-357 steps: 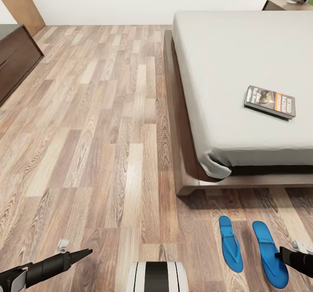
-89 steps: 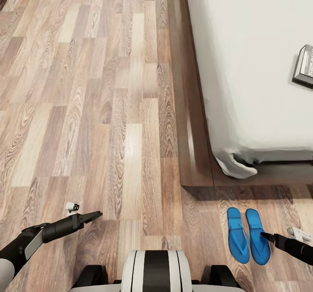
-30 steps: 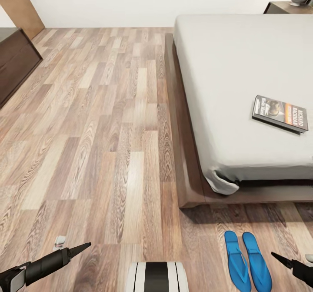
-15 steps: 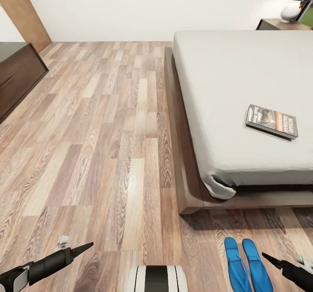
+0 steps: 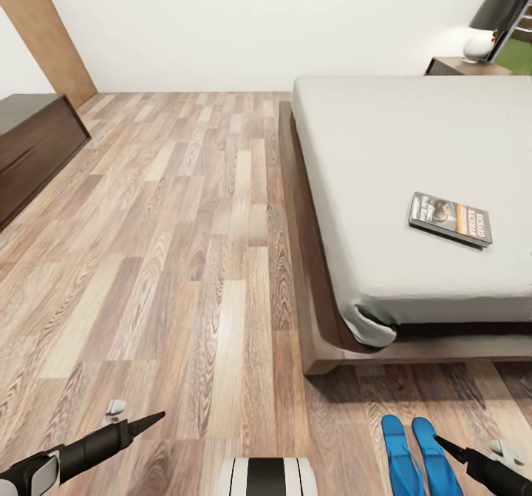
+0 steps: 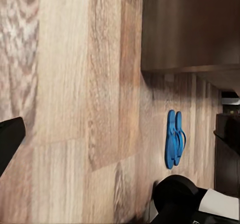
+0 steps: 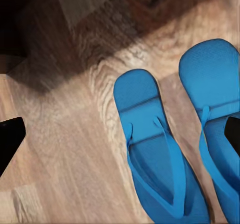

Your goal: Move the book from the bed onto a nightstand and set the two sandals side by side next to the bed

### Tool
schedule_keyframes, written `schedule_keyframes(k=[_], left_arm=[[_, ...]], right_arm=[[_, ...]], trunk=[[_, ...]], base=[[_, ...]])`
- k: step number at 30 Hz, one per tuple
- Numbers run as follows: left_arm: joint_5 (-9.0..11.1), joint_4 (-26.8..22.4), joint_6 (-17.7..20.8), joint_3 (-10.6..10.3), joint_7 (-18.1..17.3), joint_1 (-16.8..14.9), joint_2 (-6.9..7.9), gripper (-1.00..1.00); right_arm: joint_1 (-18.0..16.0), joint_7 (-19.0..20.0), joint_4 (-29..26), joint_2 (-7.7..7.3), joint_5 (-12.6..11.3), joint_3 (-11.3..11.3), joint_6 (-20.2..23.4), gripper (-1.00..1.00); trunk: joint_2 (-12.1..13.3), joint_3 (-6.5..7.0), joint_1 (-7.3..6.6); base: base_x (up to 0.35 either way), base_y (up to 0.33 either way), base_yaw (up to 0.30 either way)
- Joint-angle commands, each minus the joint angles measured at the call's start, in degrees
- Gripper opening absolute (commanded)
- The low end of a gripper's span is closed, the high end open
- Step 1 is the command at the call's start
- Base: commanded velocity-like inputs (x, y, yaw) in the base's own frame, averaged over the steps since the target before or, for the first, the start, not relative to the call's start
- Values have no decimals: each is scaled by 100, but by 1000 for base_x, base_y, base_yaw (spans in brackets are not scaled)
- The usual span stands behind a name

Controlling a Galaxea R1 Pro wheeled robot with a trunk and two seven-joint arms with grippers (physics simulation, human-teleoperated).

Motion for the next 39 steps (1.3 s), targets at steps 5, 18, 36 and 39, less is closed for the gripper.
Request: schedule_keyframes(k=[5,18,36,39], left_arm=[[55,-1,-13,-54,339,-1,-97,100],[56,-1,-614,-51,1455,269,-594,100],[49,-1,-923,-61,2451,296,-1058,100],[55,-1,-993,-60,2571,306,-1140,100]], right_arm=[[-2,14,58,93,-56,30,19,100],[-2,9,371,345,-48,33,-359,100],[-2,-646,378,831,557,75,-377,100],[-2,-927,380,924,602,75,-377,100]], trunk=[[5,108,-14],[23,396,-47],[47,795,-94],[51,861,-101]], base=[[0,0,0],[0,0,0],[0,0,0],[0,0,0]])
